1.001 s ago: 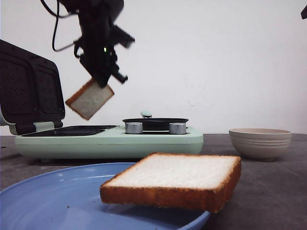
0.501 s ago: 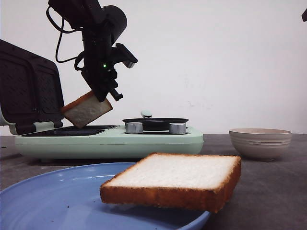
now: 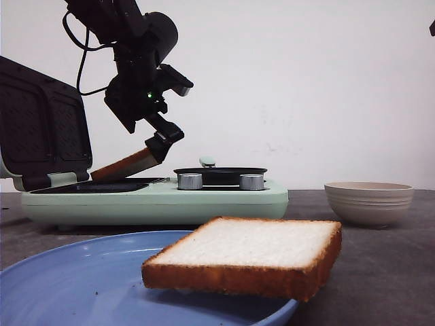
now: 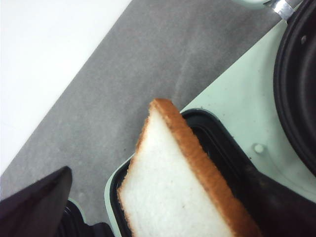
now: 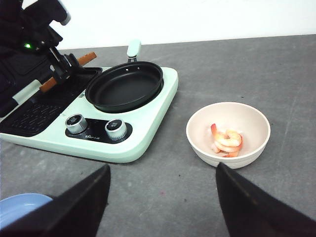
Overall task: Make breakfast with bread and shrimp
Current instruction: 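Carry the bread with the left gripper and lower it into the sandwich maker, then open the left gripper and raise it away from the sandwich maker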
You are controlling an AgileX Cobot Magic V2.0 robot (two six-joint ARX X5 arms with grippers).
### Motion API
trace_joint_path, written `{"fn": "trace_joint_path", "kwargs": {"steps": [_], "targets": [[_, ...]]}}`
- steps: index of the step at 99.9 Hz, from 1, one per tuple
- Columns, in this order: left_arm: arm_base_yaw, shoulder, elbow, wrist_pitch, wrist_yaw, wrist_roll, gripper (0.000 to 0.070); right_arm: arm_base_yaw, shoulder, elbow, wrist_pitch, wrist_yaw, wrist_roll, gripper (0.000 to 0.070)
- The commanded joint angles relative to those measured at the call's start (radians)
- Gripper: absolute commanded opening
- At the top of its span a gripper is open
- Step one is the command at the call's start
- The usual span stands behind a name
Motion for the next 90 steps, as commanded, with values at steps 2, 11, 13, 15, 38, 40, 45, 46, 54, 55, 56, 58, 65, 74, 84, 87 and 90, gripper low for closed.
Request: {"fn": "trace_joint_path", "kwargs": {"steps": [2, 11, 13, 15, 38, 40, 45, 46, 54, 55, 56, 58, 65, 74, 84, 87, 90], "targets": [[-0.003, 0.02, 0.026, -0.005, -0.002, -0.013, 0.07, 0.004, 0.004, 0.011, 0.009, 0.001, -0.009, 0.0418], [-0.003, 0.01, 0.026, -0.027, -0.003, -0.005, 0.07, 0.004, 0.004, 0.011, 0.009, 0.001, -0.006, 0.0418], [-0.003, 0.006, 0.026, -0.035, -0.006, -0.002, 0.07, 0.004, 0.004, 0.011, 0.009, 0.001, -0.005, 0.0418], [-0.002, 0.004, 0.026, -0.04, -0.006, 0.002, 0.07, 0.004, 0.004, 0.011, 0.009, 0.001, -0.003, 0.0418], [0.028, -0.047, 0.026, -0.067, -0.014, 0.005, 0.07, 0.004, 0.004, 0.011, 0.009, 0.001, -0.002, 0.0418], [0.031, -0.05, 0.026, -0.065, -0.011, 0.003, 0.07, 0.004, 0.004, 0.011, 0.009, 0.001, 0.0, 0.0418], [0.038, -0.062, 0.026, -0.061, 0.007, -0.016, 0.07, 0.004, 0.004, 0.011, 0.009, 0.001, 0.005, 0.0418], [0.04, -0.064, 0.026, -0.061, 0.011, -0.02, 0.07, 0.004, 0.004, 0.011, 0.008, 0.0, 0.006, 0.0418], [0.05, -0.078, 0.026, -0.061, 0.041, -0.044, 0.07, 0.004, 0.004, 0.011, 0.005, 0.0, 0.018, 0.0418], [0.05, -0.079, 0.026, -0.061, 0.044, -0.047, 0.07, 0.004, 0.004, 0.011, 0.005, 0.0, 0.02, 0.0418], [0.051, -0.079, 0.026, -0.061, 0.047, -0.048, 0.07, 0.004, 0.004, 0.011, 0.004, 0.0, 0.021, 0.0418], [0.051, -0.08, 0.026, -0.061, 0.052, -0.049, 0.07, 0.004, 0.004, 0.011, 0.002, 0.0, 0.023, 0.0418], [0.051, -0.084, 0.026, -0.061, 0.055, -0.05, 0.07, 0.004, 0.004, 0.011, -0.003, 0.0, 0.023, 0.0418], [0.051, -0.085, 0.026, -0.06, 0.055, -0.082, 0.07, 0.004, 0.004, 0.011, -0.013, -0.001, 0.023, 0.0418], [0.051, -0.086, 0.027, -0.058, 0.042, -0.152, 0.07, 0.004, 0.004, 0.011, -0.029, -0.002, 0.024, 0.0418], [0.051, -0.09, 0.027, -0.059, 0.036, -0.187, 0.07, 0.004, 0.004, 0.011, -0.036, -0.002, 0.024, 0.0418], [0.05, -0.096, 0.027, -0.06, 0.037, -0.222, 0.07, 0.004, 0.004, 0.011, -0.043, -0.002, 0.024, 0.0418]]}}
